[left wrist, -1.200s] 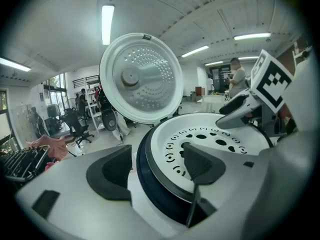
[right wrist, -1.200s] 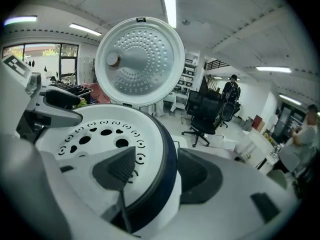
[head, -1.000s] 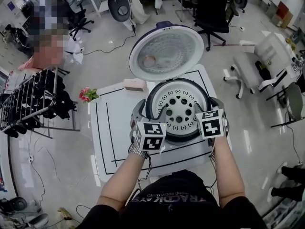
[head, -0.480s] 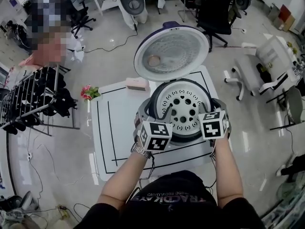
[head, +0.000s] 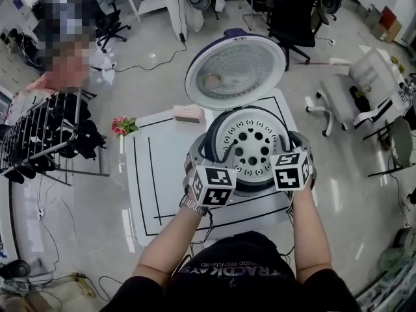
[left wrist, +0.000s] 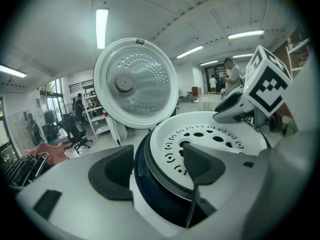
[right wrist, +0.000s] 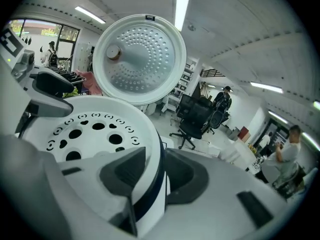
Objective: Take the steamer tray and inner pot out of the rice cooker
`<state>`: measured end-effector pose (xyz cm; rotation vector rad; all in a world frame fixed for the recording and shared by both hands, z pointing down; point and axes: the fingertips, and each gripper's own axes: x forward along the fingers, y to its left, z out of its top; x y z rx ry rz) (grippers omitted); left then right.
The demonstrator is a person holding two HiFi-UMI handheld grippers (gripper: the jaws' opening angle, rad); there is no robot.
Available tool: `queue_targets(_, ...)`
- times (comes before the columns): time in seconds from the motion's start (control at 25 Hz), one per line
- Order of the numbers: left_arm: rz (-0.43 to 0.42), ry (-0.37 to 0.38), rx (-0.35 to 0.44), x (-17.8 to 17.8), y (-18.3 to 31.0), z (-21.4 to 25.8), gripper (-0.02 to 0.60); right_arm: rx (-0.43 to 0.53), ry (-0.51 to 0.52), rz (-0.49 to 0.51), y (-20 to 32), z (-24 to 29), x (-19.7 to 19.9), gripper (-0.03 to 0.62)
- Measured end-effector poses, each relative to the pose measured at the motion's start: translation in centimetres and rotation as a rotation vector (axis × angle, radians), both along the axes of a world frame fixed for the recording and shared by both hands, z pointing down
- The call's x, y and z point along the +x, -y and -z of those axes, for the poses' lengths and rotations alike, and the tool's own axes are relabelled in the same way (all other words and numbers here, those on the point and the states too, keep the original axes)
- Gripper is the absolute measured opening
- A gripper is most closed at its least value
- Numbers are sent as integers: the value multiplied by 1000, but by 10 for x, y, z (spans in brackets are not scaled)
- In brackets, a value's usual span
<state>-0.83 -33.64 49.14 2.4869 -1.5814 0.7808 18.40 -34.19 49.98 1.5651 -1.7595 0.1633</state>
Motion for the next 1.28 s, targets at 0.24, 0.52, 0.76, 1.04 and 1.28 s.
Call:
queue_targets(0.24,5,-2,9,-2,-2,6,304,37,16,-17,-3,10,3,124)
queue_targets(0.52,8,-14,11,-2,-3,7,296,121,79,-20,-4,25,0,78)
queue_targets(0.76,12,-39,8,-4,-5,7,268,155,358,-69,-2,40,5,57)
queue_targets(1.04,10,-94,8,-4,-14,16,261,185,479,-112,-8,55,23,51)
queue_targets(1.28,-21,-192,-34,6,-25,24,253,178,527,-147,-18,50,35,49)
